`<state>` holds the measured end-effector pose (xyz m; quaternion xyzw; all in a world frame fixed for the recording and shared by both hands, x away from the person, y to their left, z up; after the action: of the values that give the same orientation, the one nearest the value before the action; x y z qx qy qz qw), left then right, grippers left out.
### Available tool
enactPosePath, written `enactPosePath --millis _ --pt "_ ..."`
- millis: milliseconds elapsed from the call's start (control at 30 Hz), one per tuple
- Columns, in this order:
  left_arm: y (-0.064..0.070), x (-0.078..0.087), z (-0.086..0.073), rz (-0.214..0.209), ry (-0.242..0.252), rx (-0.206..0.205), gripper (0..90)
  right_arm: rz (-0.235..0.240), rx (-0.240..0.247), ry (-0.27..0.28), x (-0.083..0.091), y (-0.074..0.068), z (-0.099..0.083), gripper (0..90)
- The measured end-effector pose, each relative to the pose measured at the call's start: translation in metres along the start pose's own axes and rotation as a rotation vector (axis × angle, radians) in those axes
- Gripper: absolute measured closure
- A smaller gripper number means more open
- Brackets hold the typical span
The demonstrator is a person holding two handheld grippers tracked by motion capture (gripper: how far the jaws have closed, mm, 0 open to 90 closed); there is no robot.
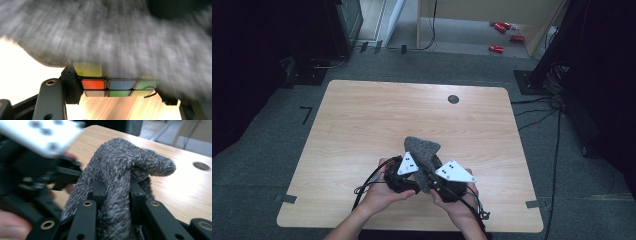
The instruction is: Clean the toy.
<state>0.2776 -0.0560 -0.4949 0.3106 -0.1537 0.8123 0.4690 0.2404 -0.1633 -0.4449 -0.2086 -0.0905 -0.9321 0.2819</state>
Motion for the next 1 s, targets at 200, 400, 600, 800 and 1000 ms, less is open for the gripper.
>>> enactPosePath --millis 200,400,600,800,1000 --pt "0.009 -0.001 0.001 0.001 -0.007 -0.043 35.0 -0.016 0.014 -0.013 -0.002 0.003 0.003 74.1" --pt "-0.008 -0.001 -0.004 0.013 -0.011 0.005 35.0 0.008 -0.056 -0.037 -0.001 0.014 -0.005 76.4" --pt "0.004 -0.004 -0.003 -0.005 -0.012 -0.02 35.0 0.02 0.019 -0.024 -0.007 -0.007 -0.001 75.2" --pt "-0.002 -0.002 -0.003 0.006 -0.013 -0.019 35.0 -0.035 -0.04 -0.024 -0.006 0.016 -0.007 75.7" --pt "-0.004 0.0 -0.002 0.005 0.0 0.002 35.0 -0.012 -0.004 -0.017 -0.002 0.002 -0.001 75.7"
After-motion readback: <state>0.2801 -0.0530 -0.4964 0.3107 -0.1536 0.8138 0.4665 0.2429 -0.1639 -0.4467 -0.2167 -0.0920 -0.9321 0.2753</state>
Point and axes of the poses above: each handheld gripper's, and its own axes: x roughly backward along the jaws, z roughly out of its top, y roughly to its right, the point moved 5 cm from there along -x, roughly forward along the jaws, and after that the axes turned 3 degrees about x, right-handed, at the moved point
